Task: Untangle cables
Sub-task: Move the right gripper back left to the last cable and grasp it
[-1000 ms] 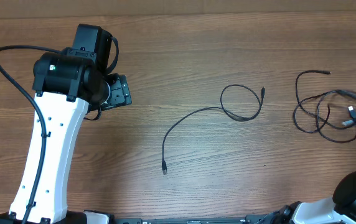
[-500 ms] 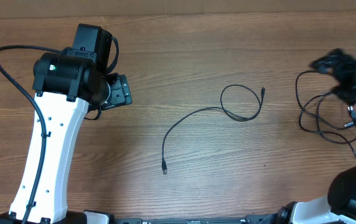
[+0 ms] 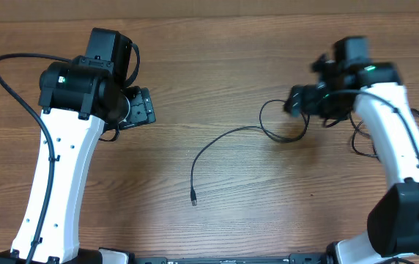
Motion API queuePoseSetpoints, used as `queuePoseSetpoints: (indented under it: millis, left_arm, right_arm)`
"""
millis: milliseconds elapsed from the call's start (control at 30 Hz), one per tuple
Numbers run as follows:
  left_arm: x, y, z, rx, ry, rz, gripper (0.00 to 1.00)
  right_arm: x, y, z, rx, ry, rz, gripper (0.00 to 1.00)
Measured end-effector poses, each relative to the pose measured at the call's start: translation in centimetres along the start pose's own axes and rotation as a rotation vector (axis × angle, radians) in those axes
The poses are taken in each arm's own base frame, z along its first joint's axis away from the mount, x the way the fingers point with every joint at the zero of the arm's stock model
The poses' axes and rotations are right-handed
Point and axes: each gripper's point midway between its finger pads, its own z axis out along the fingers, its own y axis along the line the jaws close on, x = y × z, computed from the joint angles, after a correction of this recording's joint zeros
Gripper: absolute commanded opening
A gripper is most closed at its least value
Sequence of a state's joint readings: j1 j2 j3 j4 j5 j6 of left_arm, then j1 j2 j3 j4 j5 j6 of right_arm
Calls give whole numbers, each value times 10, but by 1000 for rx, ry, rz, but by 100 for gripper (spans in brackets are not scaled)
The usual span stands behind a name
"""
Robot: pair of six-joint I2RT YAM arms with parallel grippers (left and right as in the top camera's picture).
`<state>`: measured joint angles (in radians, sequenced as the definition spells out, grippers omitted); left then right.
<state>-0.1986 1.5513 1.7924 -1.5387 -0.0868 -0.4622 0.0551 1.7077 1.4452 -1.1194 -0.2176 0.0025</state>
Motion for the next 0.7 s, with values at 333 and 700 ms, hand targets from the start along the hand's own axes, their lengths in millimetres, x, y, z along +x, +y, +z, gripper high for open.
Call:
queuePoseSetpoints:
  millis: [333, 700]
  left_arm:
    - [1, 0, 0, -1, 2, 0, 81]
    - [1, 0, 0, -1, 3, 0, 81]
  right_arm:
    - [22, 36, 67, -2, -21, -414, 95]
    - [39, 24, 109, -1, -81, -475, 94]
